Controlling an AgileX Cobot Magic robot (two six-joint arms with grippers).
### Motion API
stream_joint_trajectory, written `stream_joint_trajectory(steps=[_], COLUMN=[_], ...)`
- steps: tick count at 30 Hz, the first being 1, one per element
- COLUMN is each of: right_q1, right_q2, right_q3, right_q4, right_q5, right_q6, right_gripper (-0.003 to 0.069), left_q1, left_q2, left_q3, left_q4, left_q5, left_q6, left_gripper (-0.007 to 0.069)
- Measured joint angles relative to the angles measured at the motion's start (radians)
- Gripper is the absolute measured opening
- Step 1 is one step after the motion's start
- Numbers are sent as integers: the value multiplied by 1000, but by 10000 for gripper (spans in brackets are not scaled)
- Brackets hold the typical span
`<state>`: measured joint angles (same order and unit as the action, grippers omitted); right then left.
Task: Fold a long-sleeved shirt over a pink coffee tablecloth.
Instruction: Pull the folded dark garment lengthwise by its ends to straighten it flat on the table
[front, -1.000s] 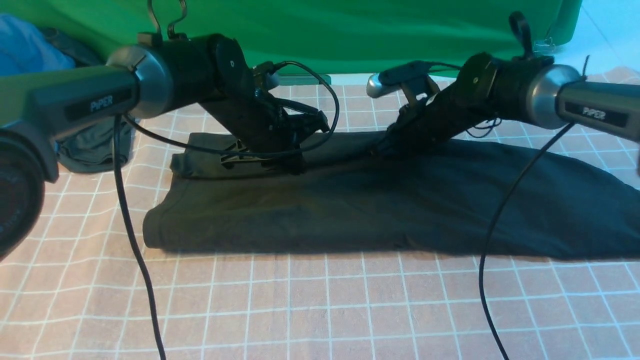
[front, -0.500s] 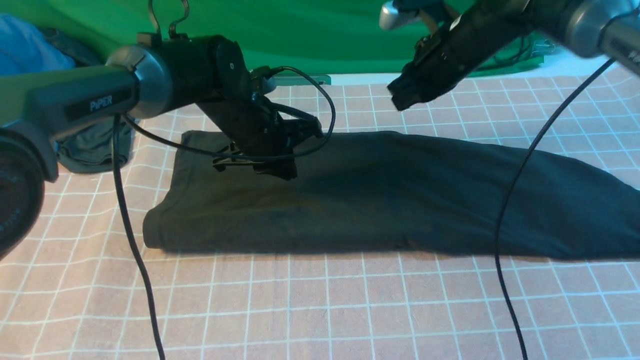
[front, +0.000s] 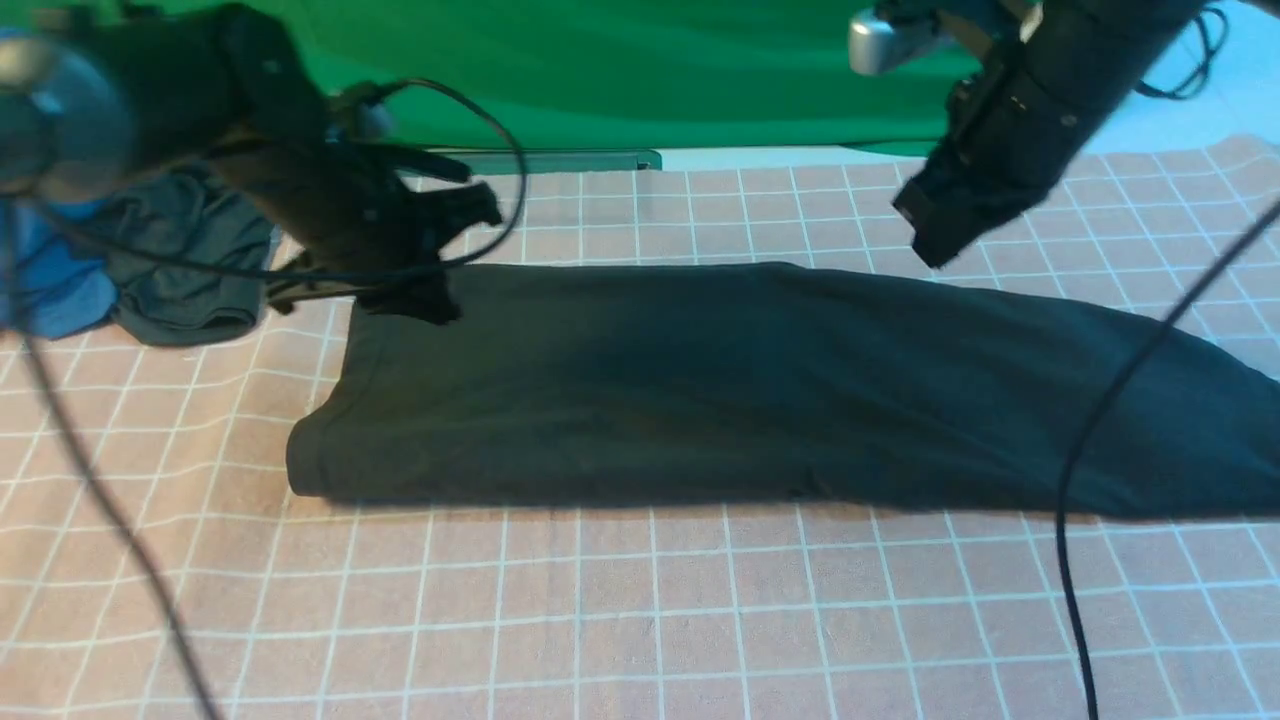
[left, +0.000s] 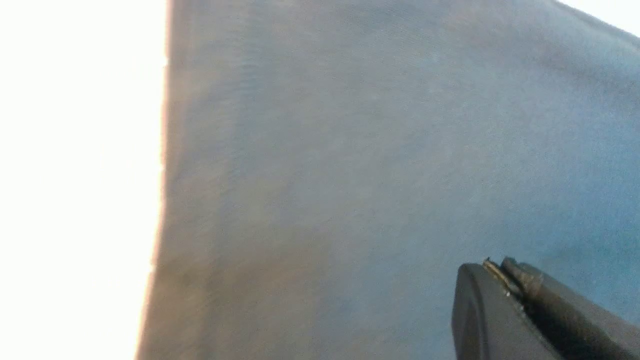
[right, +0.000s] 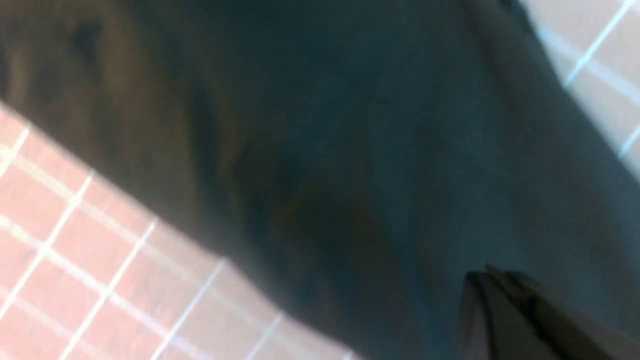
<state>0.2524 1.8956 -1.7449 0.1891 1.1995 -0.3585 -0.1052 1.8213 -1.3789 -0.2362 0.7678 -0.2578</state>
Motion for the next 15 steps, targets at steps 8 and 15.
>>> stream_joint_trajectory(steps=[8, 15], right_q1=[-82, -285], right_q2=[-213, -226], right_q3=[266, 361], right_q4=[-17, -70], right_q5=[-147, -236], right_q6=[26, 48], right_gripper=[34, 38], left_q1=[66, 66], left_q2=[-238, -245], left_q3=[375, 418], left_q4=[-36, -132], left_q5=[-99, -107], left_q6=[39, 115], left_gripper=[13, 13])
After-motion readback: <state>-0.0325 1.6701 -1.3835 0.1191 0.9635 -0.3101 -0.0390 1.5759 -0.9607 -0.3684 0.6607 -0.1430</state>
